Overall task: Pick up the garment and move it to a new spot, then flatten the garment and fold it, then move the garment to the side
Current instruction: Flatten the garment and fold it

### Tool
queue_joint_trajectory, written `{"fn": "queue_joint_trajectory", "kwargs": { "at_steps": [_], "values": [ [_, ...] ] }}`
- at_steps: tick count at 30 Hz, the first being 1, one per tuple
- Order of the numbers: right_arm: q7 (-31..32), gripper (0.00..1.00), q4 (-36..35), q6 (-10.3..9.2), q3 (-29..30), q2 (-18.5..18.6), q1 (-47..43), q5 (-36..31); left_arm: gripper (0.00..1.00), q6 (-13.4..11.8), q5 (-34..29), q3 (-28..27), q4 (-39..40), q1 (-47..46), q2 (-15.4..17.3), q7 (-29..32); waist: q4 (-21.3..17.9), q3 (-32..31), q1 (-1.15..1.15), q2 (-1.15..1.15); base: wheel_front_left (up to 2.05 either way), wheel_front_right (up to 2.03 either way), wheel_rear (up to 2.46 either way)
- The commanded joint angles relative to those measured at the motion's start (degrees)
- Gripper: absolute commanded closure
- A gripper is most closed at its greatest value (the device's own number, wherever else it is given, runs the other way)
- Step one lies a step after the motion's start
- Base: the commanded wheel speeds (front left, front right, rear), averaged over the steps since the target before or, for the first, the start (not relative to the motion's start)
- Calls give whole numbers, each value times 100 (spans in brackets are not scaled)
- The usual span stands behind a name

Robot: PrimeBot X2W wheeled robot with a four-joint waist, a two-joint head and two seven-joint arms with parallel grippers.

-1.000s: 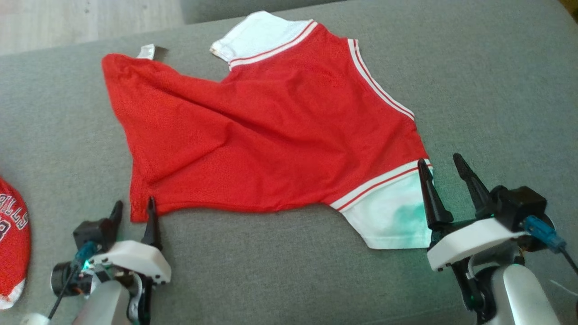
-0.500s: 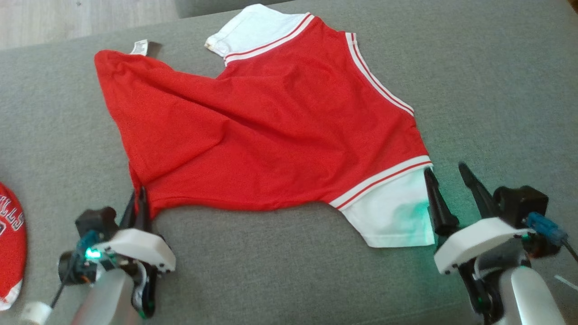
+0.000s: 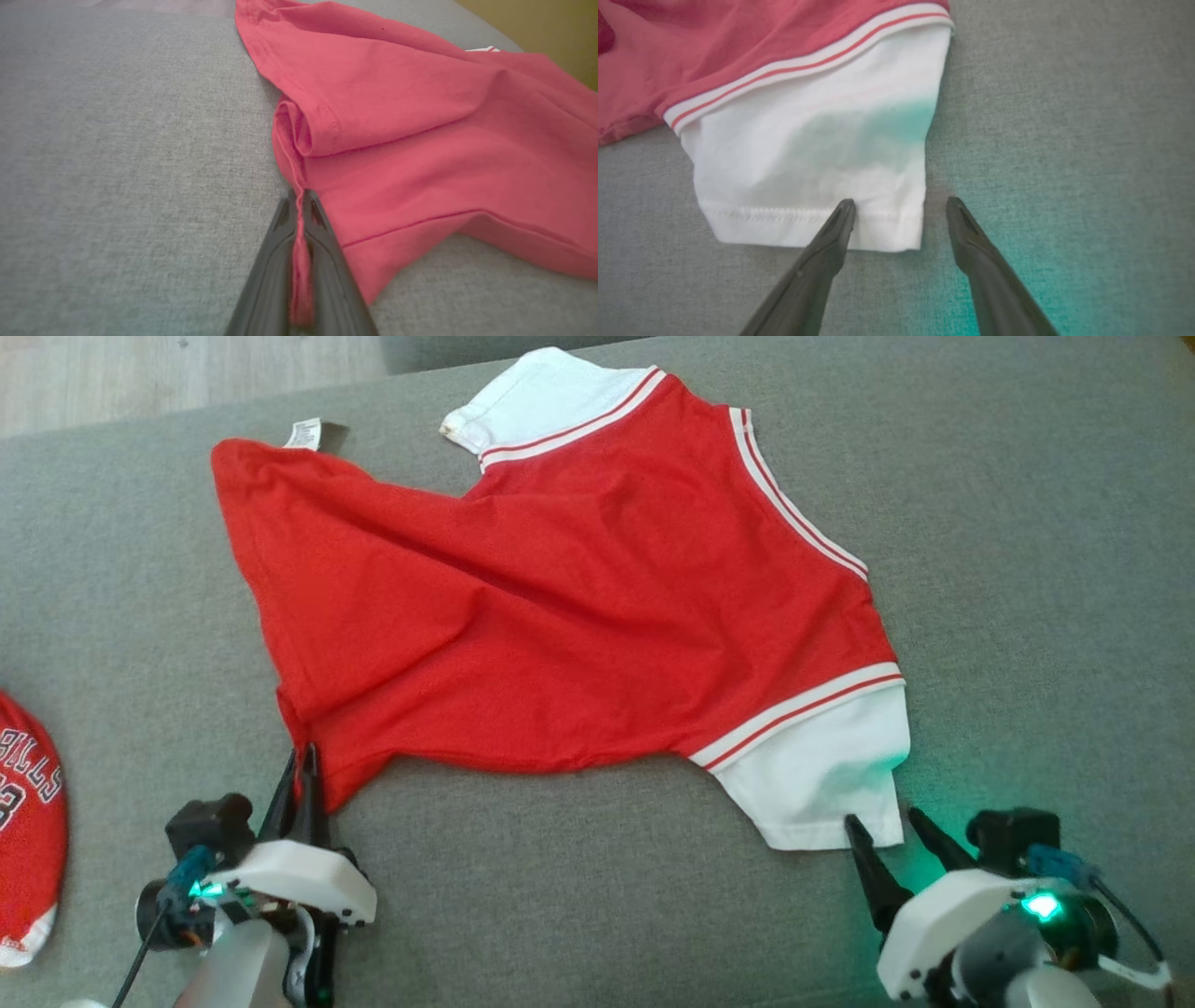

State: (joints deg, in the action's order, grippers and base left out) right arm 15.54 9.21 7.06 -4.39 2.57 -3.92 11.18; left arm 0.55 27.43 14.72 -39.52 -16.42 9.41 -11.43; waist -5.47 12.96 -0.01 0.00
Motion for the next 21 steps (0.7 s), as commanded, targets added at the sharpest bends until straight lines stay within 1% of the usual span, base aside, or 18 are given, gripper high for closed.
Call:
{"fn": "queue_joint_trajectory", "kwargs": {
  "at_steps": [1, 5, 6, 7, 9, 12, 16, 21],
  "values": [
    [-66, 0, -33, 43, -189, 32, 232, -8, 100, -8, 40, -117, -20, 158, 88, 40, -11, 17, 1, 0, 0, 0, 0],
    [-42, 0, 466, 43, -433, 31, 462, -49, 100, -7, 57, -92, 11, 137, 97, 72, -3, 64, 1, 0, 0, 0, 0],
    [-28, 65, 551, 43, -519, 31, 503, -19, 100, 3, 66, -81, 9, 130, 92, 96, 10, 71, 1, 0, 0, 0, 0],
    [-15, 100, 605, 43, -594, 31, 535, 15, 100, 15, 83, -75, 9, 125, 84, 114, 23, 74, 1, 0, 0, 0, 0],
    [-27, 100, 591, 43, -590, 31, 555, 139, 100, 37, 134, -91, 36, 126, 67, 108, 47, 66, 1, 0, 0, 0, 0],
    [-221, 100, 230, 43, -335, 31, 540, 210, 100, 87, 261, -190, 223, 152, 52, 0, 52, 33, 1, 0, 0, 0, 0],
    [-431, 100, -732, 43, 73, 31, 538, 387, 100, 264, 578, -434, 857, 264, 13, -162, -2, -54, 1, 0, 0, 0, 0],
    [-441, 100, -1990, 43, 412, 31, 698, 653, 100, 410, 1038, -673, 2136, 409, -43, -138, -45, -153, 1, 0, 0, 0, 0]
  ]
}}
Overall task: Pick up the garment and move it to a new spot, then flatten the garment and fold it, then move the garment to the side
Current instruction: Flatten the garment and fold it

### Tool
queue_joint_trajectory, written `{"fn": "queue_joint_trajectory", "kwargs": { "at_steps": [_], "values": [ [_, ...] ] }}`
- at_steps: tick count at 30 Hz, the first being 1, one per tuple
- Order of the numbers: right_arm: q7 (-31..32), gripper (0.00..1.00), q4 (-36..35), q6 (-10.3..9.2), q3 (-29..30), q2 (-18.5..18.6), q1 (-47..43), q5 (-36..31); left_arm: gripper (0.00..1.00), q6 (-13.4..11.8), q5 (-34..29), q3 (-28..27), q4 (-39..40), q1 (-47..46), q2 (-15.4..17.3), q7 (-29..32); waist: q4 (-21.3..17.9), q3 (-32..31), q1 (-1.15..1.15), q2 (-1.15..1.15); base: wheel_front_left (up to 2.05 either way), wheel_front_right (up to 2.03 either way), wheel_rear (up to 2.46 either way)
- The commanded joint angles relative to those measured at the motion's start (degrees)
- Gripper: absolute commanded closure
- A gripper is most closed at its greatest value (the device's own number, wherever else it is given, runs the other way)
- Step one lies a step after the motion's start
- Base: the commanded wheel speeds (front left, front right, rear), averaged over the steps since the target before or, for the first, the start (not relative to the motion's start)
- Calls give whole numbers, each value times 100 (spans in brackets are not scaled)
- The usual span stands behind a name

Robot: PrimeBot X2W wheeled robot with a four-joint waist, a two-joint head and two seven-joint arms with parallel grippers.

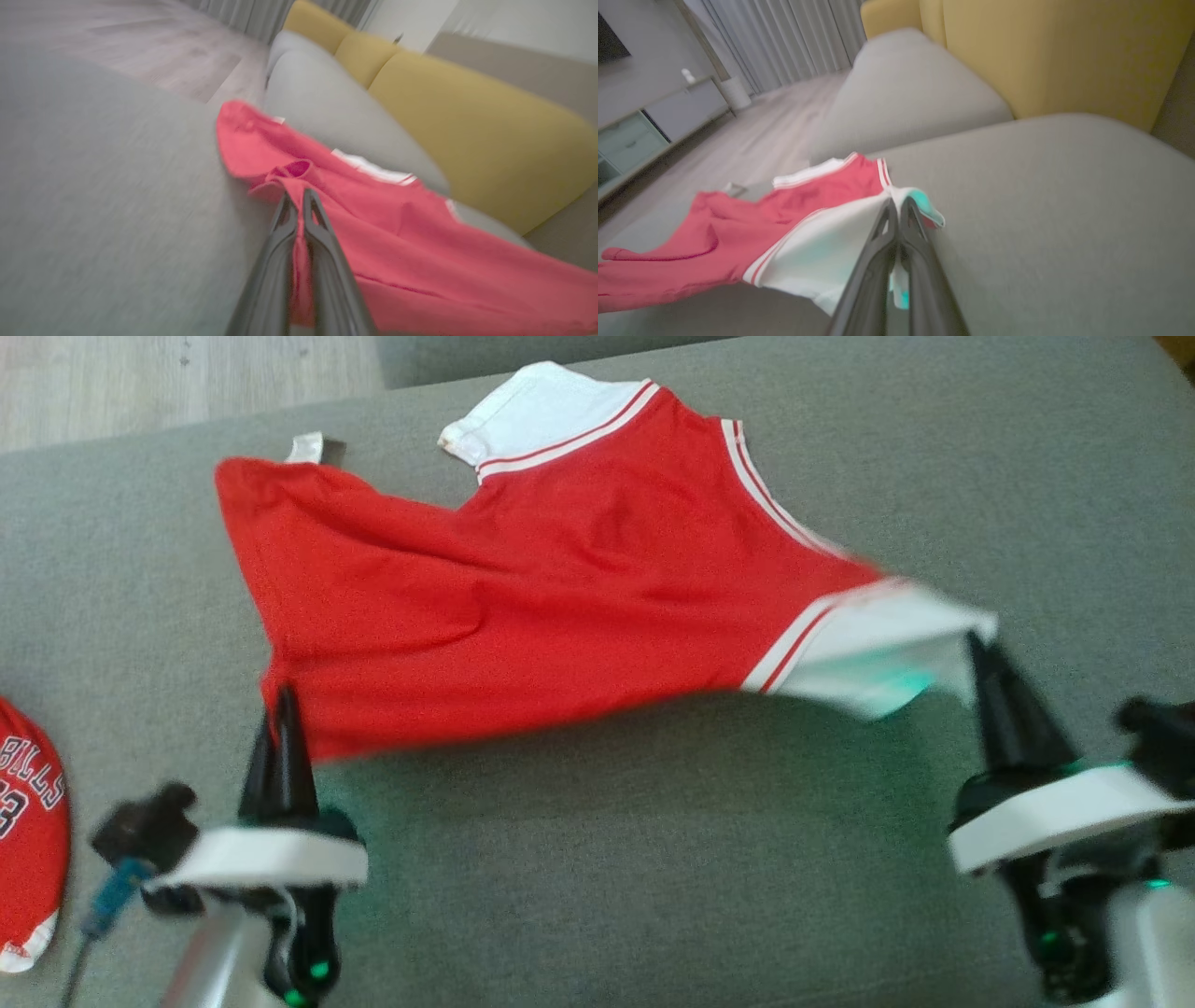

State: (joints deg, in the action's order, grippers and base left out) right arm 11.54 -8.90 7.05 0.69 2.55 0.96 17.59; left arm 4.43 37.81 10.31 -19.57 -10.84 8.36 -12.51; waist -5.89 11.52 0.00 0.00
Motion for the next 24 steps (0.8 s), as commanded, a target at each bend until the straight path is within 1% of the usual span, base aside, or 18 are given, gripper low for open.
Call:
{"fn": "queue_joint_trajectory", "kwargs": {
  "at_steps": [1, 4, 6, 9, 12, 15, 18, 19, 20, 22, 24],
  "values": [
    [-31, 100, -399, 44, -38, 32, 250, 75, 100, 43, 114, -263, 445, -141, 53, 43, 1, -32, 0, 0, 0, 0, 0],
    [101, 100, -995, 44, 97, 32, 342, 100, 100, 85, 424, -301, 1383, -135, 105, 402, 14, -87, 0, 0, 0, 0, 0],
    [204, 100, -1372, 44, 199, 32, 418, 103, 100, 89, 668, -299, 2083, -155, 153, 757, 27, -112, 0, 0, 0, 0, 0],
    [359, 100, -1911, 44, 354, 32, 568, 165, 100, -4, 1069, -318, 3138, -221, 282, 1395, 34, -135, 0, 0, 0, 0, 0],
    [541, 100, -2406, 44, 482, 32, 822, 133, 100, -291, 1455, -400, 4084, -346, 439, 2063, 22, -130, 0, 0, 0, 0, 0],
    [824, 100, -2642, 44, 505, 33, 1228, 98, 100, -687, 1906, -470, 4751, -548, 515, 2710, 3, -40, 0, 0, 0, 0, 0],
    [1152, 100, -2384, 44, 417, 130, 1766, 229, 100, -1037, 2228, -552, 4907, -850, 574, 3173, -6, 180, 0, 0, 0, 0, 0],
    [1152, 100, -2384, 44, 417, 130, 1766, 229, 100, -1037, 2228, -552, 4907, -850, 574, 3173, -6, 180, 0, 0, 0, 0, 0],
    [1245, 100, -2191, 44, 363, 153, 1979, 325, 100, -1123, 2319, -576, 4832, -970, 574, 3278, 0, 270, 0, 0, 0, 0, 0],
    [1394, 100, -1708, 44, 235, 257, 2477, 475, 100, -1243, 2410, -614, 4547, -1260, 605, 3435, 13, 522, 0, 0, 0, 0, 0],
    [1414, 100, -1149, 44, 131, 318, 3079, 628, 100, -1283, 2367, -644, 4110, -1658, 678, 3500, 23, 813, 0, 0, 0, 0, 0]
  ]
}}
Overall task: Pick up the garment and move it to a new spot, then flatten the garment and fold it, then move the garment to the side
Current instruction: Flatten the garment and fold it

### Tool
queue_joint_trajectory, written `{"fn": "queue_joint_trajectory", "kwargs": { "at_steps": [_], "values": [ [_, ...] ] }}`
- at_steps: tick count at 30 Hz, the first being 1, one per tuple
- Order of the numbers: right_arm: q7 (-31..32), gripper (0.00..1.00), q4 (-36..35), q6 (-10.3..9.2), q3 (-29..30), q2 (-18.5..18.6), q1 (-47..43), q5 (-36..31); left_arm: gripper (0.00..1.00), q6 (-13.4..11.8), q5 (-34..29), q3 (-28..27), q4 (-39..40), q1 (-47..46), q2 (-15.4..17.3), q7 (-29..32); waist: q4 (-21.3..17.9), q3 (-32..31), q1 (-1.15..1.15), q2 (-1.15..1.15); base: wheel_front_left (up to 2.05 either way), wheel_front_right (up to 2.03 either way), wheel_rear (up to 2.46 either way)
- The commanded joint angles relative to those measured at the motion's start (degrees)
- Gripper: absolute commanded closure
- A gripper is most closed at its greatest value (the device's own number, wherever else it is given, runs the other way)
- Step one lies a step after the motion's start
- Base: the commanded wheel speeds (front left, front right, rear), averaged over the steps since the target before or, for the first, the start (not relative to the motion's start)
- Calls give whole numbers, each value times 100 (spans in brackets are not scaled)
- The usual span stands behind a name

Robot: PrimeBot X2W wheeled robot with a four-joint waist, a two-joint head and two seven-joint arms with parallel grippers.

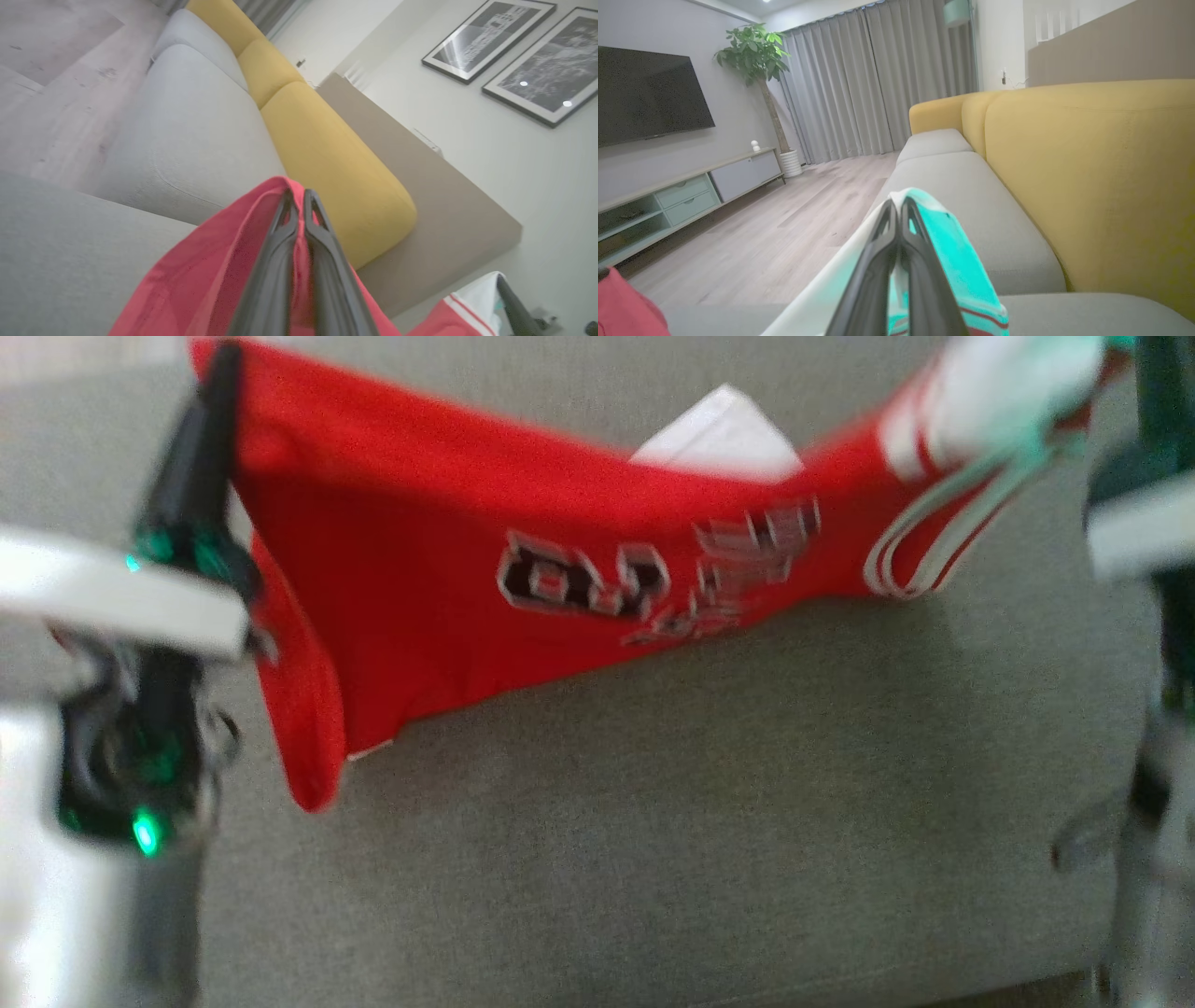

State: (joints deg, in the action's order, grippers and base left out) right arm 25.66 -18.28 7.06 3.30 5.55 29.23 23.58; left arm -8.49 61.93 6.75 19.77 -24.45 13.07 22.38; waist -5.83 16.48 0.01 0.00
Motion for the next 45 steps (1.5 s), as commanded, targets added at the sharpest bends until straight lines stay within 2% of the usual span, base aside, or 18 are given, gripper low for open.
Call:
{"fn": "queue_joint_trajectory", "kwargs": {
  "at_steps": [1, 5, 11, 14, 18, 21, 25, 28, 32, 36, 40, 45],
  "values": [
    [-48, 100, 98, 43, -170, 21, 598, 104, 100, 22, -103, -320, -68, -544, 243, -19, 12, 474, -1, 0, 0, 0, 0],
    [-652, 100, 1337, 43, -253, -45, 2152, 348, 100, 225, -335, -505, -1162, -1738, 298, -425, -5, 988, -1, 0, 0, 0, 0],
    [-2326, 100, 2689, 43, -375, -10, 4284, 342, 100, 615, -822, -638, -2476, -3502, 335, -1368, -37, 1400, -1, 0, 0, 0, 0],
    [-2964, 100, 3041, 43, -525, 109, 4864, 388, 100, 822, -964, -668, -2905, -4100, 347, -1764, -31, 1413, -1, 0, 0, 0, 0],
    [-3031, 100, 3337, 43, -754, 324, 4870, 369, 100, 1102, -1078, -596, -3319, -4311, 395, -2015, -30, 1345, -1, 0, 0, 0, 0],
    [-2831, 100, 3291, 43, -807, 476, 4385, 214, 100, 1266, -1158, -473, -3547, -4046, 463, -2074, -54, 1271, -1, 0, 0, 0, 0],
    [-1974, 100, 3148, 43, -517, 364, 3096, -67, 100, 1396, -1272, -259, -3834, -3230, 596, -2051, -112, 1057, -1, 0, 0, 0, 0],
    [-1180, 100, 2671, 43, -326, 113, 1800, -259, 100, 1440, -1315, -20, -3977, -2402, 679, -1828, -115, 839, -1, 0, 0, 0, 0],
    [-232, 100, 1680, 43, -217, -154, 5, -232, 100, 1409, -1275, 231, -3921, -1295, 774, -1404, -54, 507, -1, 0, 0, 0, 0],
    [644, 100, 717, 43, -189, -237, -1551, -228, 100, 1261, -1182, 355, -3592, -250, 833, -1093, 40, 170, -1, 0, 0, 0, 0],
    [1356, 100, -104, 43, -23, -261, -2696, -292, 100, 1036, -1170, 439, -3170, 676, 919, -896, 92, -168, -1, 0, 0, 0, 0],
    [1871, 100, -800, 43, 260, -265, -3431, -259, 100, 510, -1199, 408, -2467, 1699, 927, -823, 91, -516, -1, 0, 0, 0, 0]
  ]
}}
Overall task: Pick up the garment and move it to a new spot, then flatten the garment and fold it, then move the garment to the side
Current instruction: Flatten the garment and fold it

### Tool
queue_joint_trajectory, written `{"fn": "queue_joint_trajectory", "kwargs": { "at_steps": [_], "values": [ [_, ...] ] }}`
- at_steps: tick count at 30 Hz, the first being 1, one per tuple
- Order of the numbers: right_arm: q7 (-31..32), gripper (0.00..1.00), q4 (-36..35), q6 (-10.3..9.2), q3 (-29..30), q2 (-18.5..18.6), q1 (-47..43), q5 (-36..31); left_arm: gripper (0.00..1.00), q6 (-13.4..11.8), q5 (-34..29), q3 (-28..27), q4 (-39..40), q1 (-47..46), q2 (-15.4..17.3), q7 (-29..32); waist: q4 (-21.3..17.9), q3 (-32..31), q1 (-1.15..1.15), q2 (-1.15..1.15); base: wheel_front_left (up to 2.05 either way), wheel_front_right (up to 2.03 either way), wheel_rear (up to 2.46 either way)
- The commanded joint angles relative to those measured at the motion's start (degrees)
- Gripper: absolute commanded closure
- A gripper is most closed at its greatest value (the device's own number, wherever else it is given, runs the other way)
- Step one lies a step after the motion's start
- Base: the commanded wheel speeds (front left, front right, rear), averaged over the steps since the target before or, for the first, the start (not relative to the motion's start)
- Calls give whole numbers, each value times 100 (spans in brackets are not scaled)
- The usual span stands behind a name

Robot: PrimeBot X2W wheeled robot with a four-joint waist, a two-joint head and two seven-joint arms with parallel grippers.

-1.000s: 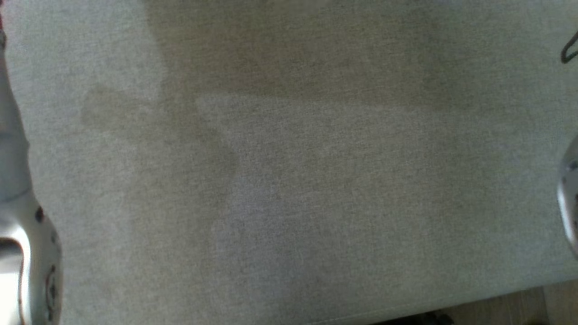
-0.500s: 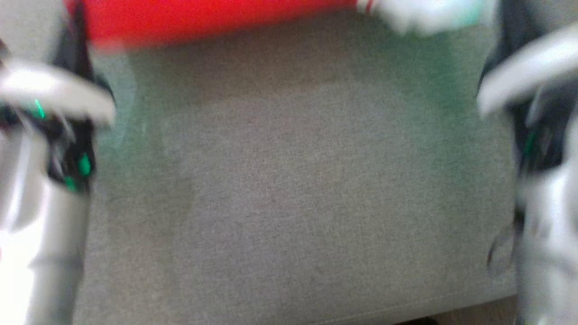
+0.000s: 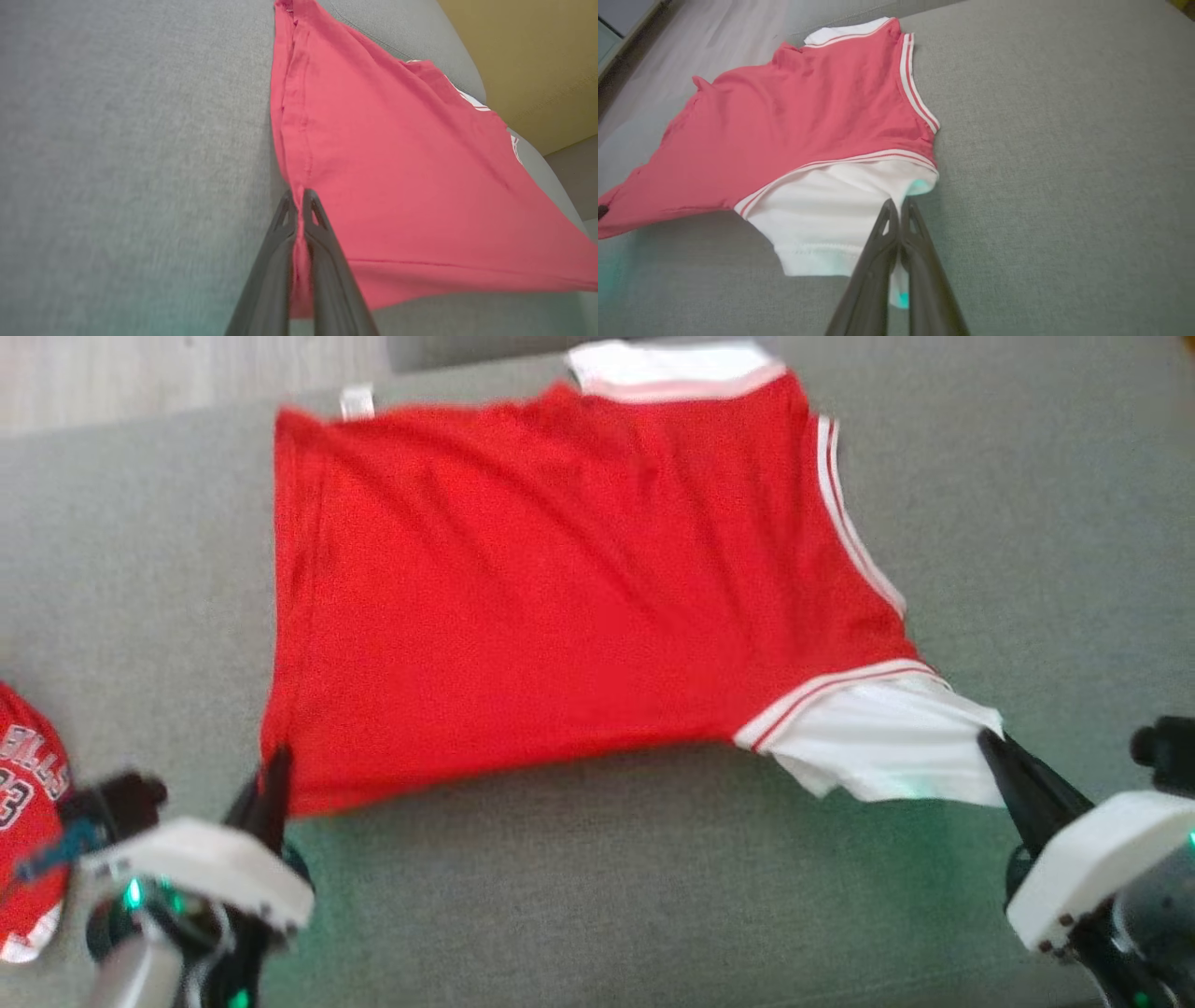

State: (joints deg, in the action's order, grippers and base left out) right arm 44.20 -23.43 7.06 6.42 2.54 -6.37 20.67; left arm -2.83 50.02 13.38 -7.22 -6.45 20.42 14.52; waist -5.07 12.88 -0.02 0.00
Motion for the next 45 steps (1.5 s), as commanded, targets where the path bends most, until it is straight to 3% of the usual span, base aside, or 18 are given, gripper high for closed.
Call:
{"fn": "queue_joint_trajectory", "kwargs": {
  "at_steps": [1, 7, 11, 16, 23, 31, 45],
  "values": [
    [63, 100, -352, 43, -16, 35, 51, 63, 100, -169, 0, -271, 407, 99, 154, -54, 17, -218, 2, 0, 0, 0, 0],
    [231, 100, -329, 43, 200, 35, -274, 41, 100, -860, -18, -226, 1345, 1251, -108, -62, 88, -418, 2, 0, 0, 0, 0],
    [437, 100, -283, 43, 260, 34, -489, 19, 100, -1088, -81, -105, 1788, 1701, -147, 14, 217, -453, 2, 0, 0, 0, 0],
    [536, 100, -429, 43, 243, 34, -440, -66, 100, -1021, -69, 68, 1971, 1609, -125, 199, 347, -390, 2, 0, 0, 0, 0],
    [96, 100, -357, 43, -59, 34, 580, -234, 100, -955, 88, 63, 1825, 943, -195, 414, 325, -187, 2, 0, 0, 0, 0],
    [91, 100, 317, 43, -228, 34, 1630, -330, 100, -978, 352, -68, 1263, 136, -392, 570, 392, 208, 2, 0, 0, 0, 0],
    [-469, 100, 1328, 43, -273, 34, 2461, -77, 100, -939, 892, -446, 264, -767, -781, 523, 471, 637, 2, 0, 0, 0, 0]
  ]
}}
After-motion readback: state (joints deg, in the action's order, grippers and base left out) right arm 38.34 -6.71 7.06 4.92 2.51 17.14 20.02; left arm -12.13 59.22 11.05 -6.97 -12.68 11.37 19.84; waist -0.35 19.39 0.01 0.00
